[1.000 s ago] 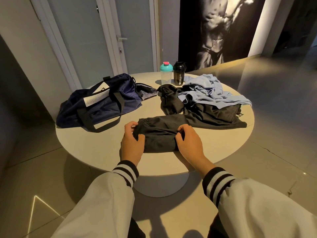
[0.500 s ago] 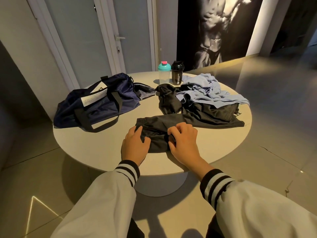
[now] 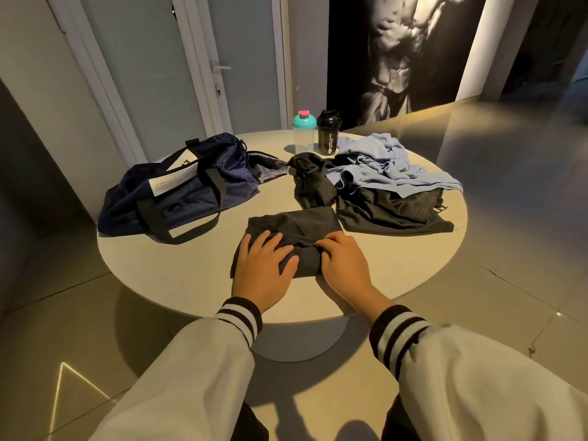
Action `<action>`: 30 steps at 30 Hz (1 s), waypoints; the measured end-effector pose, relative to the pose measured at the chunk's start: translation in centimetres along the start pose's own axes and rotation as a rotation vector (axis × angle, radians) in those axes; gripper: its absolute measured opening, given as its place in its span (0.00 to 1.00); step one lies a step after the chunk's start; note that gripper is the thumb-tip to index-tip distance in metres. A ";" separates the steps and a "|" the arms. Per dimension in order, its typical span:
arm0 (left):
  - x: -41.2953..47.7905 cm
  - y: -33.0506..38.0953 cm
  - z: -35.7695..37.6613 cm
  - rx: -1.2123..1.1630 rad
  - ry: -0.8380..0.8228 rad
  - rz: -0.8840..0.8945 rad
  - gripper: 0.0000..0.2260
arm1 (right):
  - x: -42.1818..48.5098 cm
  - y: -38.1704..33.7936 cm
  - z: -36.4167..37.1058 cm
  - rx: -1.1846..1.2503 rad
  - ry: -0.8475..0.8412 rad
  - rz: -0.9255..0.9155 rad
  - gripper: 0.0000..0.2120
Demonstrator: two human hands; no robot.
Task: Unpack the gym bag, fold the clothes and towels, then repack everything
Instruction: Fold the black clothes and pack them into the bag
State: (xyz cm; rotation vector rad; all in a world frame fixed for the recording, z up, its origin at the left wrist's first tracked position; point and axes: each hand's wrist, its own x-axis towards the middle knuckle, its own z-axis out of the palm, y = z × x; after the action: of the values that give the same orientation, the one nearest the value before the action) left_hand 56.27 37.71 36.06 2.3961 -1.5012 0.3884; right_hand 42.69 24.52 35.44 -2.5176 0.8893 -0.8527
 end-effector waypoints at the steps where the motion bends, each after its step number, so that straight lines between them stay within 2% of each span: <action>1: 0.1 -0.2 0.2 0.004 -0.034 -0.040 0.23 | 0.0 0.1 0.1 -0.009 0.007 0.019 0.14; 8: 0.1 -0.3 0.4 -0.039 -0.080 -0.165 0.26 | 0.4 0.4 0.2 -0.035 0.067 0.206 0.17; 10: 0.1 -0.2 0.4 -0.020 -0.085 -0.167 0.26 | 0.2 0.2 0.0 -0.052 0.145 0.151 0.16; 12: 0.2 -0.2 0.4 -0.002 -0.092 -0.170 0.26 | -0.2 -0.2 -0.2 -0.050 0.205 -0.019 0.14; 14: 0.4 -0.1 0.1 -0.013 -0.100 -0.183 0.26 | -0.6 -0.4 -0.3 -0.042 0.152 -0.149 0.12; 15: 0.4 0.0 -0.1 -0.034 -0.109 -0.186 0.27 | -0.7 -0.5 -0.4 -0.033 0.099 -0.136 0.13; 18: 0.5 -0.3 -1.1 -0.141 -0.185 -0.154 0.30 | -0.3 0.2 -0.4 0.042 -0.031 0.056 0.14; 21: 0.6 -0.8 -3.0 -0.288 -0.283 -0.167 0.35 | -0.1 0.7 -0.3 0.063 -0.071 0.082 0.17; 23: 0.6 -1.2 -3.6 -0.364 -0.266 -0.183 0.27 | 0.0 0.5 -0.3 0.081 -0.080 0.070 0.17; 26: 0.5 -1.3 -3.4 -0.316 -0.146 -0.085 0.10 | -0.1 0.0 -0.4 0.091 -0.060 0.037 0.15; 27: 0.5 -1.3 -3.5 -0.305 -0.128 -0.065 0.07 | -0.1 0.0 -0.3 0.084 -0.049 0.013 0.15; 30: 0.6 -1.7 -3.6 -0.342 -0.135 -0.110 0.11 | -0.2 0.1 -0.3 0.106 -0.017 -0.032 0.14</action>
State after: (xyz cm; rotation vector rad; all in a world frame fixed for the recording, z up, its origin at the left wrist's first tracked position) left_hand 57.77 39.25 39.49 2.2517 -1.3531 -0.0545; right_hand 42.28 24.50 35.55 -2.4505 0.7794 -0.8637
